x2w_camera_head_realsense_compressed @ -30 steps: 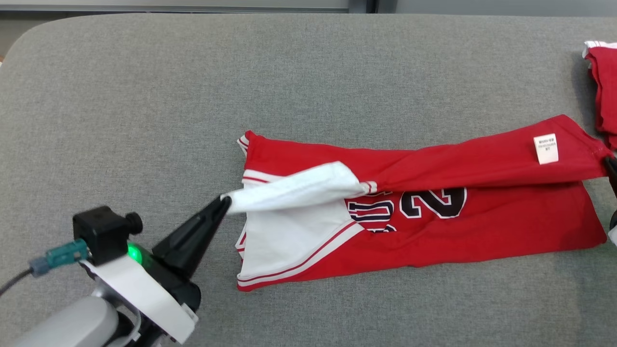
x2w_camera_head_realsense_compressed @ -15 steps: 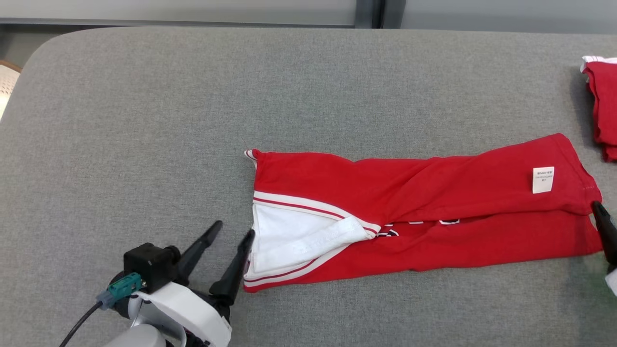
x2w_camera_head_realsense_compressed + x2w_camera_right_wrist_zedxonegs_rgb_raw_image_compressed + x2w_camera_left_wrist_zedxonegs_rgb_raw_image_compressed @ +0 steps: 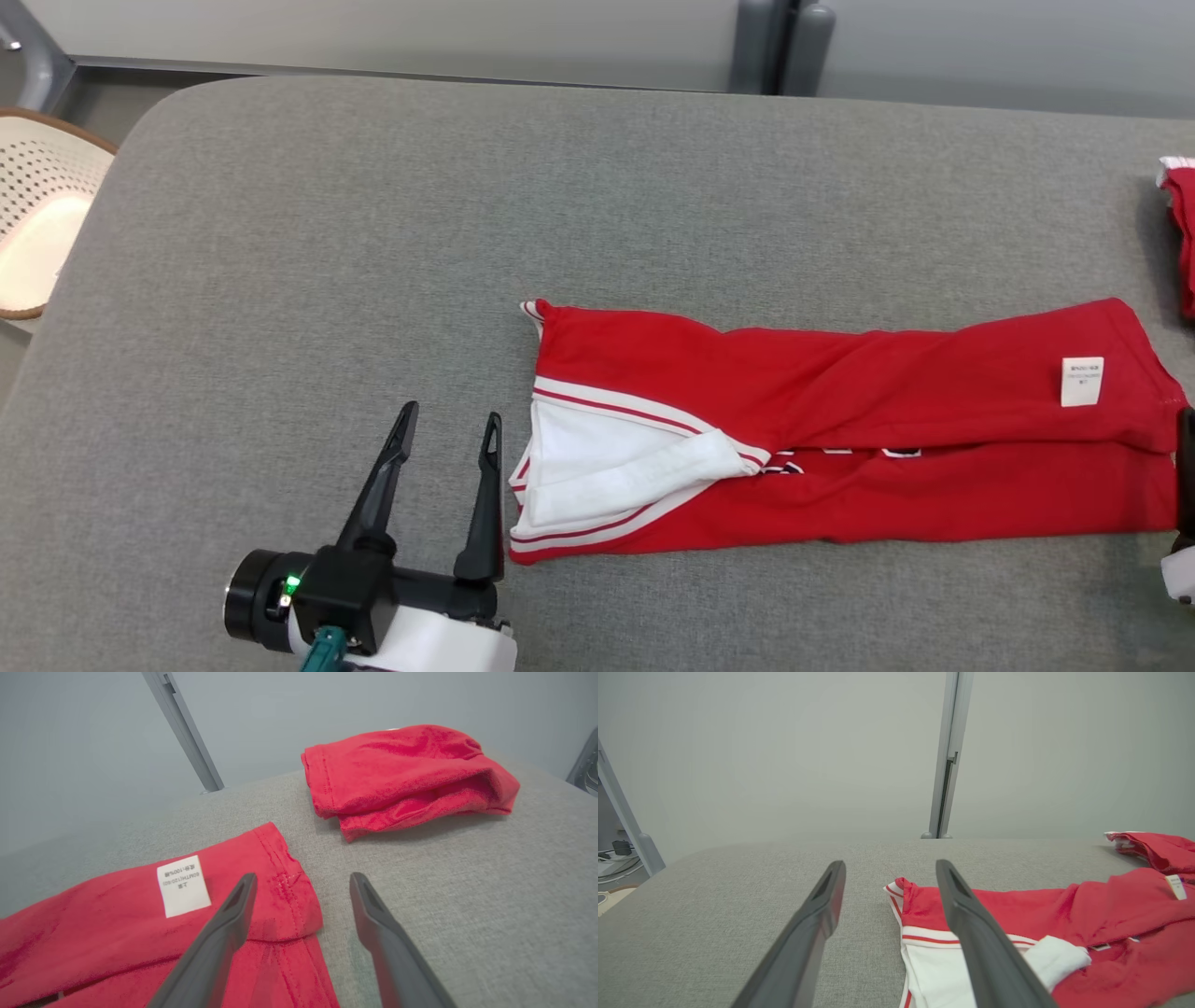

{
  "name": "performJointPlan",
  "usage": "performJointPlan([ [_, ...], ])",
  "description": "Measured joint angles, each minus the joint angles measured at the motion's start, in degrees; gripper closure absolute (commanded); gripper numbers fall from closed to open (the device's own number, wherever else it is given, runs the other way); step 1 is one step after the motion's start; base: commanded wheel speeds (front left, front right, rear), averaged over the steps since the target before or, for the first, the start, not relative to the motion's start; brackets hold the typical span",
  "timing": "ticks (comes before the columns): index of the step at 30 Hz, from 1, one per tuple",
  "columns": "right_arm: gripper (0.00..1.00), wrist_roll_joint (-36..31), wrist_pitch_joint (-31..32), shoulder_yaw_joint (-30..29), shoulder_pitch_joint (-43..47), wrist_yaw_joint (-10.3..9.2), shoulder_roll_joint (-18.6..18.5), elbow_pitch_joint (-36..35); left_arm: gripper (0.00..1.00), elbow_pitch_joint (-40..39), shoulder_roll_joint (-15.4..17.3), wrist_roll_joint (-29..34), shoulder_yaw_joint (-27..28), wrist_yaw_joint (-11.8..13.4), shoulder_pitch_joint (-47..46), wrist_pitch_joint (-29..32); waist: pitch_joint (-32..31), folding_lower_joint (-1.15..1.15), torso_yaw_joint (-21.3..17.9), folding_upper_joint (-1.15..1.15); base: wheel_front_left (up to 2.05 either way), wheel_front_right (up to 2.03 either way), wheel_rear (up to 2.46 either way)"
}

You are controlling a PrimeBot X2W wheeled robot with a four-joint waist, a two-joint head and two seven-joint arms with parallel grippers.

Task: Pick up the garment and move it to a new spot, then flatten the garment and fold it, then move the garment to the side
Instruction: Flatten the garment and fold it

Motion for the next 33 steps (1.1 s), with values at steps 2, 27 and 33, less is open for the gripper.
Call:
performJointPlan([
  [2,0.00,-3.8,0.5,-1.3,-2.9,0.00,0.5,3.7,0.00,0.4,-1.6,3.5,0.7,-1.5,0.8,0.0,-0.4,0.00,1.0,0.00,0.00,0.00,0.00],
  [27,1.00,-21.3,5.8,-6.4,-11.4,0.24,3.5,22.1,0.00,2.1,-9.8,14.3,9.3,-11.2,6.1,0.0,-1.6,0.00,3.6,0.00,0.00,0.00,0.00],
  [33,1.00,-22.9,4.2,-4.2,-8.6,0.13,-2.2,17.6,0.00,2.6,-10.0,15.4,10.1,-12.7,5.9,0.0,-1.5,0.00,0.5,0.00,0.00,0.00,0.00],
])
